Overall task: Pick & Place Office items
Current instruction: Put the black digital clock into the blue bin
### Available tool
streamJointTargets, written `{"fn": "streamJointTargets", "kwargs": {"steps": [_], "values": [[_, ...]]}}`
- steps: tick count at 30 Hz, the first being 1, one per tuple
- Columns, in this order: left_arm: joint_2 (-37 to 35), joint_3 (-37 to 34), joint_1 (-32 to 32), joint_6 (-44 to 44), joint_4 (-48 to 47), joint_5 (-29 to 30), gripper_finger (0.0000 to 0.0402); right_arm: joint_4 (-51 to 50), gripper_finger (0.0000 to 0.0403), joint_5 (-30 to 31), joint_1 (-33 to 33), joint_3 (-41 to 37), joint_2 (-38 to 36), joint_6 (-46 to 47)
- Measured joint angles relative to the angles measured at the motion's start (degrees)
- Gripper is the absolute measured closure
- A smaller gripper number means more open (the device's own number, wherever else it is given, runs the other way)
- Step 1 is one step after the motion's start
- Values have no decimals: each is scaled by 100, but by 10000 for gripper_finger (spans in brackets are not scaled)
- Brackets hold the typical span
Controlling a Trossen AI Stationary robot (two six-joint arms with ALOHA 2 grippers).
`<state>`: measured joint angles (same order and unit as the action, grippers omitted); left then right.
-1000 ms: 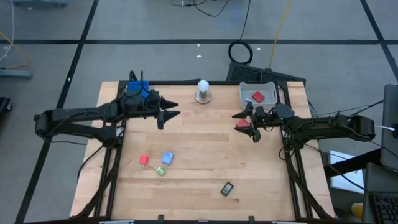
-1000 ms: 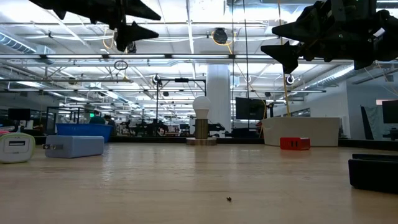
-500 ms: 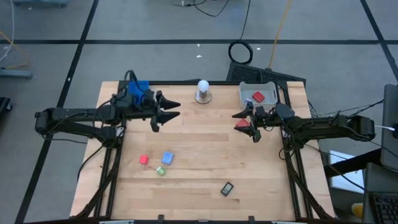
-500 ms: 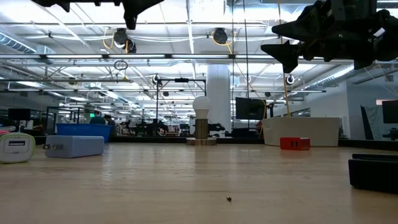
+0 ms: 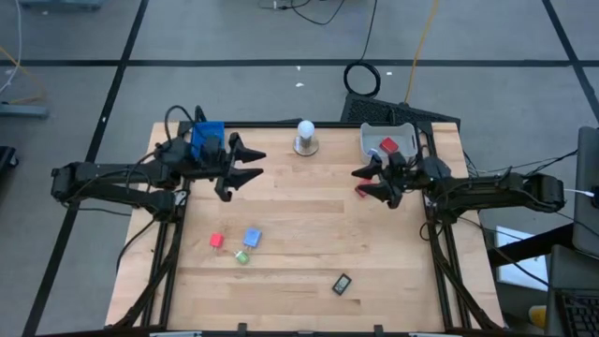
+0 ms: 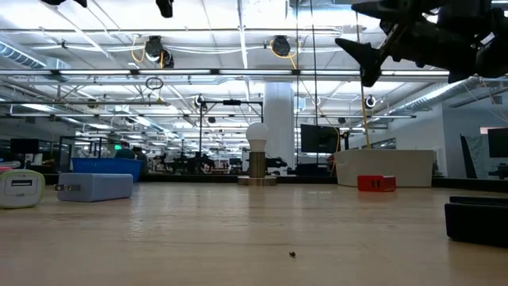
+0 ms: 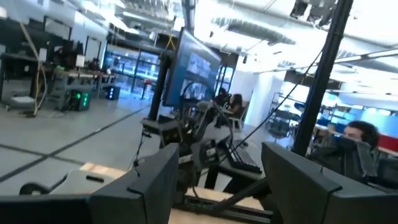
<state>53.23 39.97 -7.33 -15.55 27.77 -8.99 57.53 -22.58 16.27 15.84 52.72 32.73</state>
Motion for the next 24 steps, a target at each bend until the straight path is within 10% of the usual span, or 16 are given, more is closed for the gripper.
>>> {"fn": "streamJointTargets", "kwargs": {"steps": [17, 24], "values": [[-229, -4, -46, -115, -138, -2, 172, 1205, 133, 279, -26, 4, -3, 253], [-230, -4, -44, -275, -274, 0, 172, -968, 133, -373, -65, 931, 3, -300]]}}
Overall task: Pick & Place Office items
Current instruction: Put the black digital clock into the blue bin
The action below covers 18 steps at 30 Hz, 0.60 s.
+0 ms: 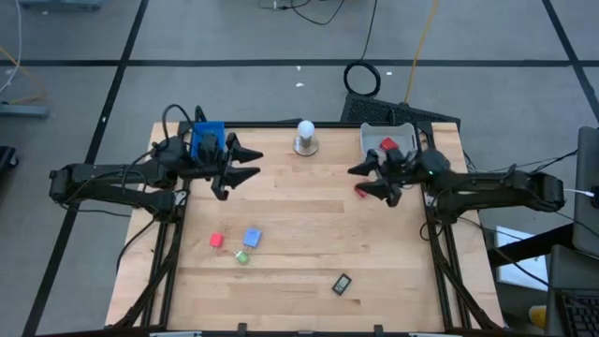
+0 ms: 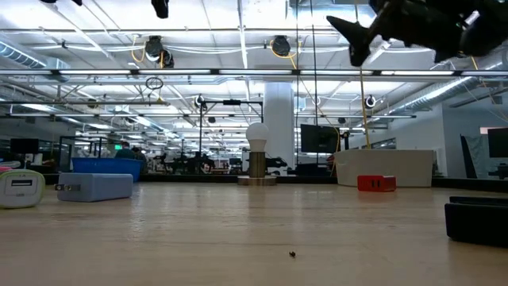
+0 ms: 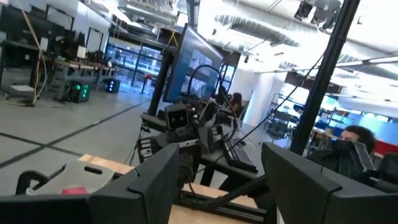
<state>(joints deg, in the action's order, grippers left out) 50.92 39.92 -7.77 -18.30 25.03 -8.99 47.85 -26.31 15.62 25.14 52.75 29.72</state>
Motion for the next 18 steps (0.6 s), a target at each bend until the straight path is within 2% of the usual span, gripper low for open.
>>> {"fn": "streamJointTargets", "kwargs": {"steps": [3, 10, 14, 18], "values": [[-1, 0, 0, -20, 8, 0, 172, -1384, 133, -242, -44, 744, 4, -765], [-1, 0, -2, -42, -5, -155, 172, -4260, 133, -225, -355, 2465, 165, -1782], [-1, 0, 0, -288, -58, -346, 172, -5610, 133, -156, -854, 3594, 666, -2438], [-1, 0, 2, -424, -98, -452, 172, -7219, 133, 447, -1428, 4874, 1496, -3136]]}}
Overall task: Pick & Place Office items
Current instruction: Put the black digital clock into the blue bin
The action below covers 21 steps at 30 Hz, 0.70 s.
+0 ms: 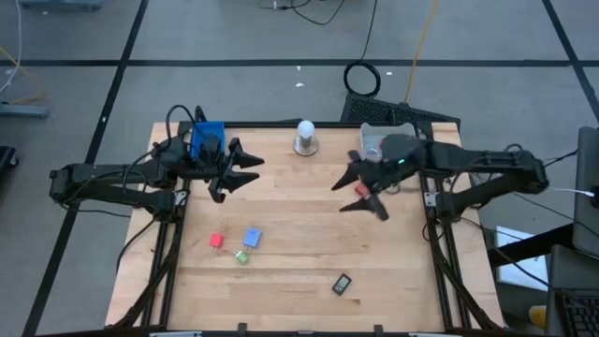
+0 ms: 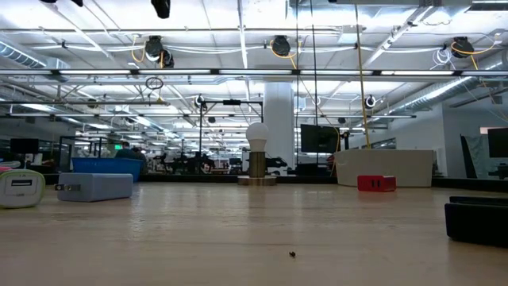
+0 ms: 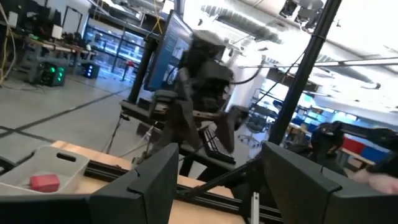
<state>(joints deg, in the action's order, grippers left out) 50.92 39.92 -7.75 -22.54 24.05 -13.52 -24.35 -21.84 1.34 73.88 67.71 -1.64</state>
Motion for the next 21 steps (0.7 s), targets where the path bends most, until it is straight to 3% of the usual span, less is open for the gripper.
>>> {"fn": "streamJointTargets", "kwargs": {"steps": [5, 10, 14, 21], "values": [[0, 0, 0, -77, -28, 0, 172, -1698, 133, 529, -601, 1392, 1032, -488], [-11, 0, 0, -67, -22, -2, 172, -2716, 133, 1029, -1186, 2337, 1686, -514], [-11, 0, 0, -210, -24, -2, 172, -3537, 133, 1581, -1708, 2896, 2090, -722], [-11, 0, 3, -394, -15, -4, 172, -4637, 133, 1642, -2178, 3519, 2725, -503]]}}
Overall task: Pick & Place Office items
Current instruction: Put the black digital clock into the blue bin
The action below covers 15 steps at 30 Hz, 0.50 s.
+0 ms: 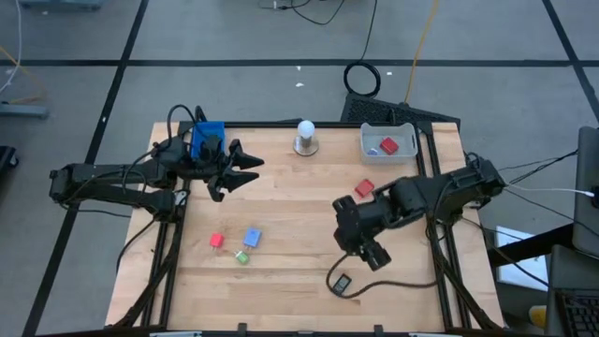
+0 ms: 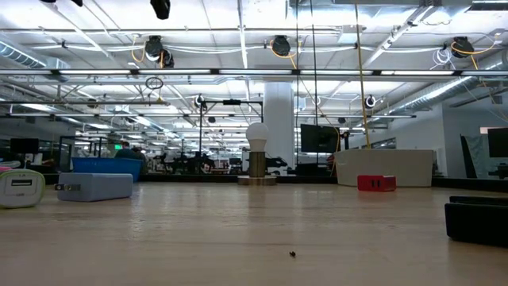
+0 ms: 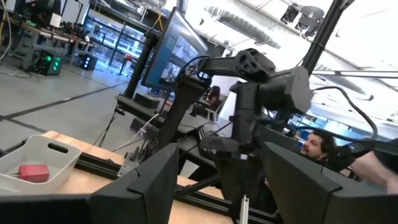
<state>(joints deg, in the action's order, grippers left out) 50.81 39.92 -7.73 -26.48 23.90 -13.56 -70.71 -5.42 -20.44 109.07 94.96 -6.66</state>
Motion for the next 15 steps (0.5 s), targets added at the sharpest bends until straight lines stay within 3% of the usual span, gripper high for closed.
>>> {"fn": "streamJointTargets", "kwargs": {"steps": [5, 15], "values": [[0, 0, 0, 0, 0, -7, 172, -212, 133, 412, -300, 114, 160, 234], [0, 0, -2, 44, -2, -9, 172, -200, 133, 366, -595, 119, 214, 688]]}}
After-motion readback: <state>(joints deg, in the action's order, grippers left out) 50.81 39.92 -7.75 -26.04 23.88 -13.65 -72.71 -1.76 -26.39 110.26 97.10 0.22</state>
